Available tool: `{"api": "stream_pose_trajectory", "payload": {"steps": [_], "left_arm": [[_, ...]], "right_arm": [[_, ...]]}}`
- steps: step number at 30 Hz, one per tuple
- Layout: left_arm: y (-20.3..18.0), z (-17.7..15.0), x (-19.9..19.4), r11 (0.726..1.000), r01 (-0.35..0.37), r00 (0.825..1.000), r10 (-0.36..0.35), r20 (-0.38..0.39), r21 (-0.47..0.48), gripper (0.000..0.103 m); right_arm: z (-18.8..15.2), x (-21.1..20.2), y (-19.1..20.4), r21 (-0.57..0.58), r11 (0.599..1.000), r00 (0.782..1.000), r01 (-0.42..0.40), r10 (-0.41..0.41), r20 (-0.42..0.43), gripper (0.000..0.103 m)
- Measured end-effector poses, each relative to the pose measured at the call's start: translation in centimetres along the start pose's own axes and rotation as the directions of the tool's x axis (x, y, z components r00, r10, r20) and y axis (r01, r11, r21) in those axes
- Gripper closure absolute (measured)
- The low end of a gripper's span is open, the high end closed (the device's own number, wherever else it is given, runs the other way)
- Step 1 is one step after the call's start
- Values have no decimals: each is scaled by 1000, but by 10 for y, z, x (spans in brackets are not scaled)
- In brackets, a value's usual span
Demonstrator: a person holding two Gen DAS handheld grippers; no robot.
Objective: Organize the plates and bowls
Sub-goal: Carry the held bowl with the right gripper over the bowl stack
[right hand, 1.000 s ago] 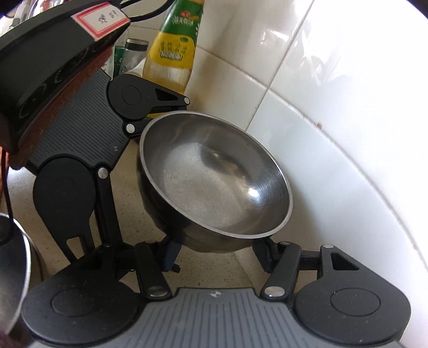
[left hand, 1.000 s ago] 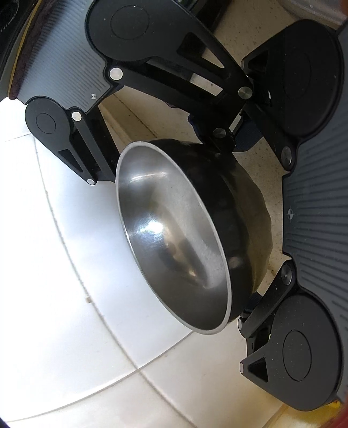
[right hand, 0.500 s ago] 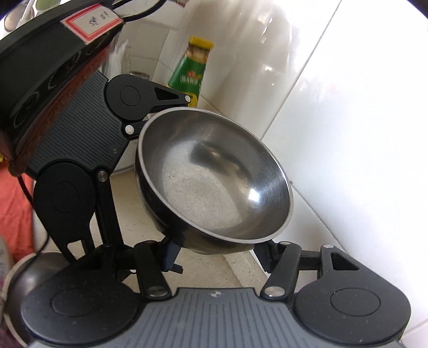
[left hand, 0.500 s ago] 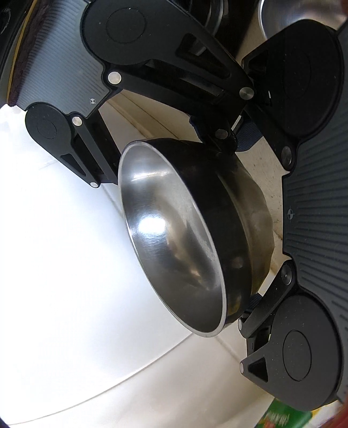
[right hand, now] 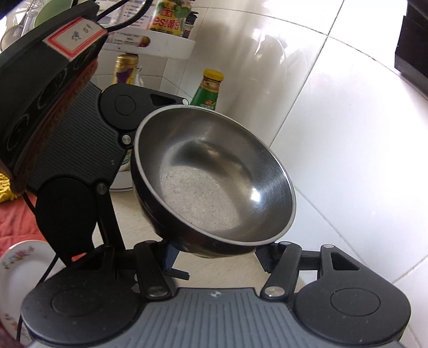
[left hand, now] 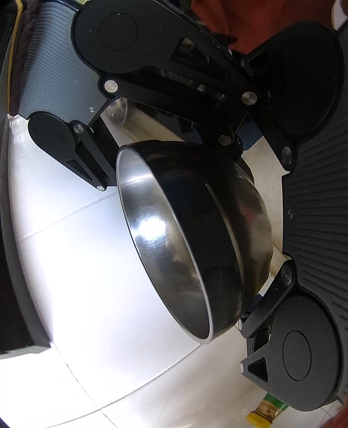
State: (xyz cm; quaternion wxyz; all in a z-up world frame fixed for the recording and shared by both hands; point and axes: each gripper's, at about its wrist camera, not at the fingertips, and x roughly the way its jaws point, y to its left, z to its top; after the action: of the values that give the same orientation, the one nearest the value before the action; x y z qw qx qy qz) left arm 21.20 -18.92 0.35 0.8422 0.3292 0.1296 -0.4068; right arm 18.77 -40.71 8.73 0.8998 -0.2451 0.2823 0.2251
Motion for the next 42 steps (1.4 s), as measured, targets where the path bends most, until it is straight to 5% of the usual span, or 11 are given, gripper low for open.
{"api": "stream_pose_trajectory", "payload": {"steps": [12, 25, 27, 42], "left_arm": [[-21, -24, -36, 995, 99, 992, -96, -86, 25, 0], [-27, -52, -22, 984, 174, 970, -163, -178, 44, 0], [-24, -44, 6, 980, 190, 968, -176, -178, 65, 0], [-6, -57, 19, 955, 182, 960, -121, -252, 233, 0]], "right_arm": [[-35, -11, 38, 111, 993, 997, -39, 47, -65, 46], [-50, 20, 50, 200, 977, 989, -75, 99, -109, 46], [-53, 19, 51, 191, 979, 989, -76, 98, -112, 46], [-70, 24, 48, 172, 982, 983, -78, 105, -154, 41]]}}
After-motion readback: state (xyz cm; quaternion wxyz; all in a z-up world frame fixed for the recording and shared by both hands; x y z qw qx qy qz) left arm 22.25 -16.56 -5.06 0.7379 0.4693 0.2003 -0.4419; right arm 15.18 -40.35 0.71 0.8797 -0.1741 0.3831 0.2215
